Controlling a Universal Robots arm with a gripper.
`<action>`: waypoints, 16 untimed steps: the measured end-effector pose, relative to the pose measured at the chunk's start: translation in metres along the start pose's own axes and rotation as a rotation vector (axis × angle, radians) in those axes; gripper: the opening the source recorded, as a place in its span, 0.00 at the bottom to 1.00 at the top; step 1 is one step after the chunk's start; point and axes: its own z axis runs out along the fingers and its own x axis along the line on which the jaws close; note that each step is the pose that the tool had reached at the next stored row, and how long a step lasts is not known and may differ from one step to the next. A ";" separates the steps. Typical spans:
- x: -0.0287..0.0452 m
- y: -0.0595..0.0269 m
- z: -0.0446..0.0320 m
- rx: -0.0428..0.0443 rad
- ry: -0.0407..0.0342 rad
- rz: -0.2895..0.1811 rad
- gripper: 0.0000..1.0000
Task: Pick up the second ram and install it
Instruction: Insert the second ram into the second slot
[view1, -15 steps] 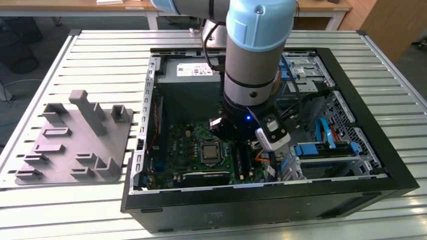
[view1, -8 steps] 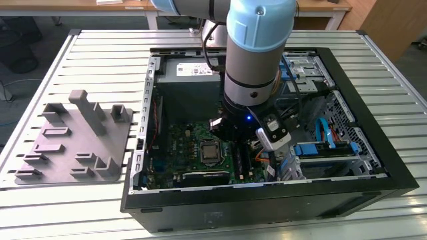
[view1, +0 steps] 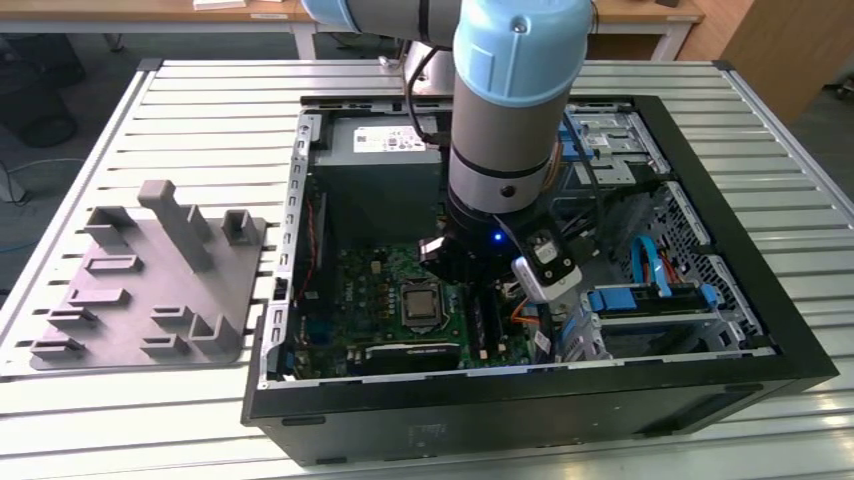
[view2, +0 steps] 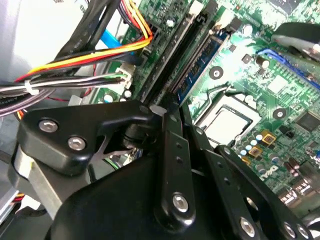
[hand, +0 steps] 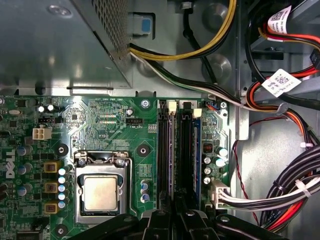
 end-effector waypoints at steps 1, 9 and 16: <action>0.0000 0.0000 0.0000 0.0000 0.0000 0.000 0.14; -0.0001 0.0000 0.0003 0.0010 -0.0001 0.001 0.14; -0.0007 0.0000 0.0012 0.0014 0.0000 0.006 0.14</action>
